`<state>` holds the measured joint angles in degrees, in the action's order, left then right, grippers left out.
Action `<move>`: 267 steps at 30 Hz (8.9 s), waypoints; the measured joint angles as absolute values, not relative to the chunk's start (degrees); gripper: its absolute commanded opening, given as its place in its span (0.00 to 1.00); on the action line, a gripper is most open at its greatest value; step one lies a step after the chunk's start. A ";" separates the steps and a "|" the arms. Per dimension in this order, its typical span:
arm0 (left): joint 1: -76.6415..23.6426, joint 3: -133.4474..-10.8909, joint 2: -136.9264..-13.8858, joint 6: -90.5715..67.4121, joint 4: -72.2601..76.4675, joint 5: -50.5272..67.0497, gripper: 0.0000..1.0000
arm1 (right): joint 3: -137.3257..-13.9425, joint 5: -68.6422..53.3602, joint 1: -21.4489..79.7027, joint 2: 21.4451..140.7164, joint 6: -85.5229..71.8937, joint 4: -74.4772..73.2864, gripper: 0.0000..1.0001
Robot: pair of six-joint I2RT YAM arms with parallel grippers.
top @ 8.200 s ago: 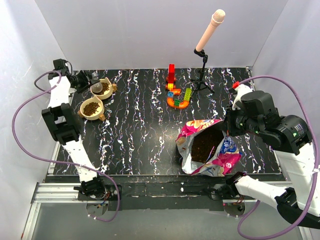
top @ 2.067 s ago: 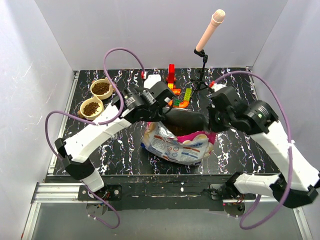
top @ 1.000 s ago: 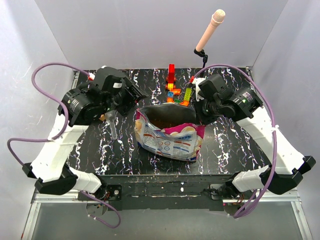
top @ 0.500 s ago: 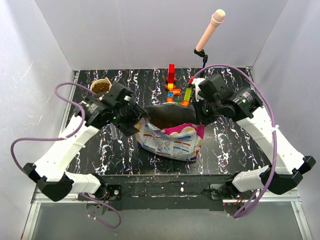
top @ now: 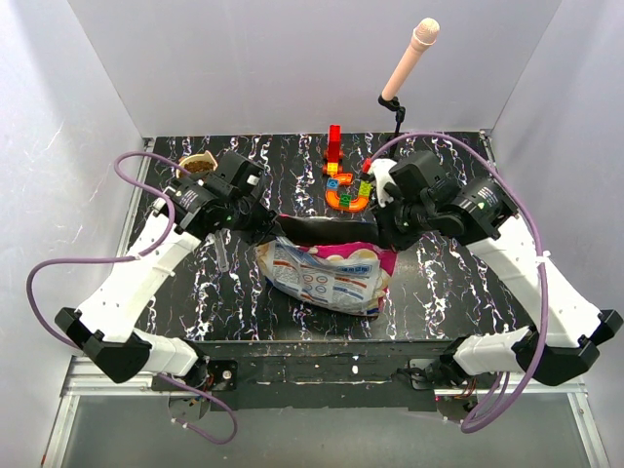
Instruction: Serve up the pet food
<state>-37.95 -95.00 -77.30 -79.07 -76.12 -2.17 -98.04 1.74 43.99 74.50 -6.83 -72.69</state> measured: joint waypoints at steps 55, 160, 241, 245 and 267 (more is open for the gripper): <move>-29.63 -92.55 -67.85 -47.42 -62.28 -4.47 0.96 | -89.86 9.80 48.40 68.93 -6.57 -63.51 0.01; -30.26 -87.33 -78.02 -103.04 -67.24 12.49 0.00 | -100.68 3.49 54.74 84.79 11.94 -56.90 0.37; -30.09 -97.01 -85.73 -98.67 -75.79 14.15 0.00 | -98.00 9.04 58.50 84.55 7.99 -51.57 0.26; -30.09 -97.97 -86.28 -99.00 -77.01 13.67 0.03 | -100.09 10.26 59.86 88.60 9.30 -50.76 0.01; -24.32 -101.51 -85.69 -93.65 -80.05 9.93 0.00 | -102.19 8.38 60.62 90.06 8.62 -47.59 0.28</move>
<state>-24.32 -101.51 -85.69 -93.65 -80.05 9.93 -102.19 8.38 60.62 90.06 8.62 -47.59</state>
